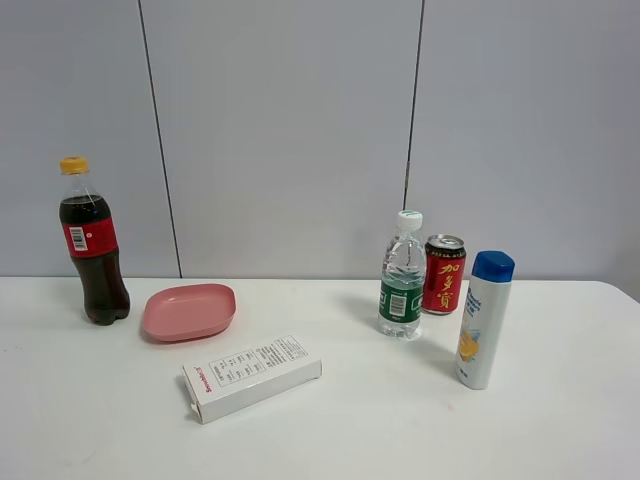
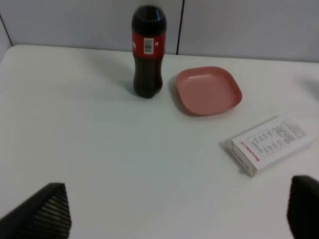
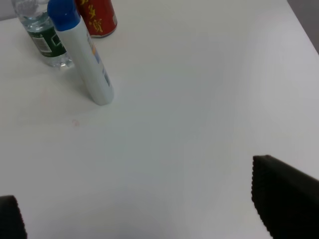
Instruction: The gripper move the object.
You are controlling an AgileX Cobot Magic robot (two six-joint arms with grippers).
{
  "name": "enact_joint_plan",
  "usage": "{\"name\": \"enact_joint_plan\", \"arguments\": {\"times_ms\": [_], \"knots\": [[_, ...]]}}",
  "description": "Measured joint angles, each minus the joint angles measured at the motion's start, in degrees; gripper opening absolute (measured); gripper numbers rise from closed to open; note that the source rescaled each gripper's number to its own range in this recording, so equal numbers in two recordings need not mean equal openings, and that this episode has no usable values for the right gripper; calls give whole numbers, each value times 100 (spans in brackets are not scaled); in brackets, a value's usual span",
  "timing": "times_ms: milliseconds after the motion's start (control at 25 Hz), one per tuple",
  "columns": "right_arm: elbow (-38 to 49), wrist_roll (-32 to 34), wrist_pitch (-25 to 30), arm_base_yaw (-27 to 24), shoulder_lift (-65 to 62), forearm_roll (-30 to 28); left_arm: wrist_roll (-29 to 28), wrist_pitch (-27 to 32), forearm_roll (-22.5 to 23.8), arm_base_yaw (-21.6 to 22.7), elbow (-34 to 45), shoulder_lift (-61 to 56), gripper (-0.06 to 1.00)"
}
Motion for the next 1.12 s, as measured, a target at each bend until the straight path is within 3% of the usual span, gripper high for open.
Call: {"name": "enact_joint_plan", "arguments": {"times_ms": [280,600,1120], "knots": [[0,0,0,0,0,0,318,70,-107,0,1061,-1296,98],[0,0,0,0,0,0,783,-93,-515,-65,2049,-1337,98],[0,0,0,0,0,0,869,-848,-392,-65,2356,-1337,97]]}}
